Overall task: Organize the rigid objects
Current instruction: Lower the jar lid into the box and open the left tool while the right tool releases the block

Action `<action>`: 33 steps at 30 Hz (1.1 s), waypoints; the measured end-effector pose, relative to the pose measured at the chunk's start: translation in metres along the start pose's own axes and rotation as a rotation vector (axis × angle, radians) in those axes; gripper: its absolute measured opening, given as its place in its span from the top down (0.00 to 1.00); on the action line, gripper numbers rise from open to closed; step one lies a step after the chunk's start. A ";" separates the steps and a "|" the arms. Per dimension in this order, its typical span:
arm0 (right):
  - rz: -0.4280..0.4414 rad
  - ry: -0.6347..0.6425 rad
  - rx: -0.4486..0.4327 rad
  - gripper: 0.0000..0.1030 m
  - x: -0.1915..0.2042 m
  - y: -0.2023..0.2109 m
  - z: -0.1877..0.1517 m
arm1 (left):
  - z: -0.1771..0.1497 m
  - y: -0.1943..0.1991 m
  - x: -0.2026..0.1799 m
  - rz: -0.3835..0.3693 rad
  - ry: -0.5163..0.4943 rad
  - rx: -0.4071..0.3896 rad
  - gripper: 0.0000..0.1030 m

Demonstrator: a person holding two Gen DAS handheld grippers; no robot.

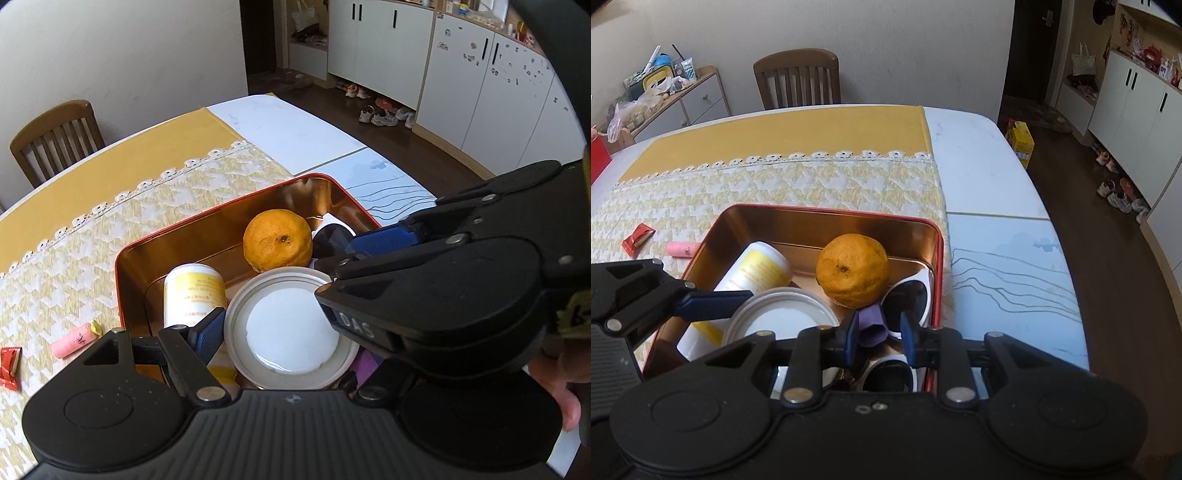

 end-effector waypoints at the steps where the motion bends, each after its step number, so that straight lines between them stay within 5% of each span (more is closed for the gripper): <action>1: 0.001 -0.003 -0.001 0.73 0.000 0.001 0.000 | 0.000 0.001 0.001 -0.003 0.006 -0.002 0.25; 13: 0.053 -0.009 -0.031 0.47 0.002 0.021 -0.003 | -0.005 0.020 0.000 -0.045 0.036 -0.039 0.25; 33: 0.096 0.026 -0.159 0.24 0.028 0.095 -0.003 | -0.022 0.092 0.019 -0.087 0.054 -0.202 0.20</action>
Point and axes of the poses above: each gripper's, at about its wrist camera, not at the fingertips, and y roughly against the way its jaws point, x to its left, z to its top, the point moved 10 cm from there along -y, roughly the way its jaws point, and after that the axes turned 13 degrees about x, right-handed, at the moved point
